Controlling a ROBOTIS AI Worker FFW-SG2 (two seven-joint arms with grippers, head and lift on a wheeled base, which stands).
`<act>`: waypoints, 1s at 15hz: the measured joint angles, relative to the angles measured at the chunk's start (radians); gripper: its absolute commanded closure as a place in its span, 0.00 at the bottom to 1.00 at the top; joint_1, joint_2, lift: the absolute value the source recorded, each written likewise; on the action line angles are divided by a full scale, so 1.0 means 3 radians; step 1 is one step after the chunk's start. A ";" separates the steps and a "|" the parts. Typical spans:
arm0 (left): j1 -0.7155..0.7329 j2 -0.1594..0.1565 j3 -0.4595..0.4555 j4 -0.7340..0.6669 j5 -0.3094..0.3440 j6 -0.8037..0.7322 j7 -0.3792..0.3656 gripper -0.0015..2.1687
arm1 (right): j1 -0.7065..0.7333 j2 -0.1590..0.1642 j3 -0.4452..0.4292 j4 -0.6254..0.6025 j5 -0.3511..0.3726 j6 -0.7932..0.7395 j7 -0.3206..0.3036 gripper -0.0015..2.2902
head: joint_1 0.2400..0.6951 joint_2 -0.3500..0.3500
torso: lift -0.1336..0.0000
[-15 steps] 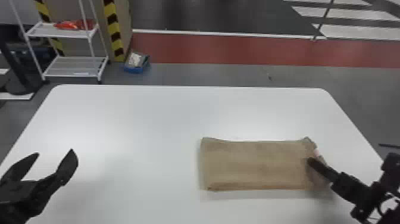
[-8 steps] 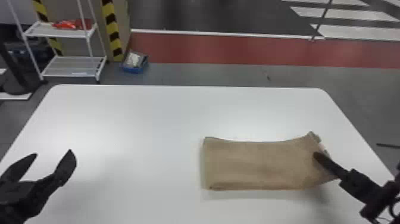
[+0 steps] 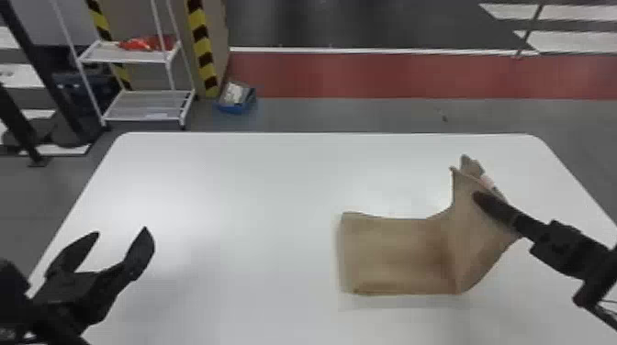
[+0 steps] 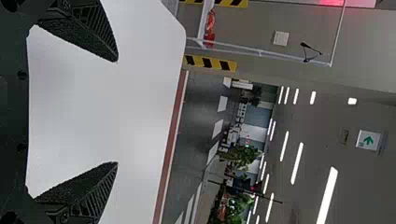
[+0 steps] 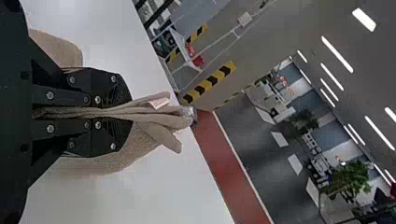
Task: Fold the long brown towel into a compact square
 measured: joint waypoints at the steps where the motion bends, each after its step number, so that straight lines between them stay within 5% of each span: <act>1: 0.0000 0.0000 0.0000 0.0000 0.0000 0.0000 0.0000 0.04 | 0.0044 0.0000 0.0150 -0.0066 0.0010 0.0004 -0.0011 0.72 | 1.00 0.62 | 0.08; 10: -0.0007 0.0000 0.0009 0.0049 0.0005 0.0000 0.0000 0.04 | 0.0181 0.0000 0.1284 0.0034 0.0642 -0.0345 -0.0330 0.72 | 1.00 0.83 | 0.08; 14: -0.0019 0.0000 0.0010 0.0071 0.0006 0.0000 -0.0001 0.04 | 0.0176 0.0000 0.1635 0.0096 0.0981 -0.0344 -0.0419 0.44 | 1.00 0.88 | 0.08; 15: -0.0023 0.0000 0.0010 0.0079 0.0008 -0.0002 -0.0004 0.04 | 0.0170 0.0000 0.1712 0.0121 0.1037 -0.0341 -0.0418 0.21 | 1.00 0.89 | 0.08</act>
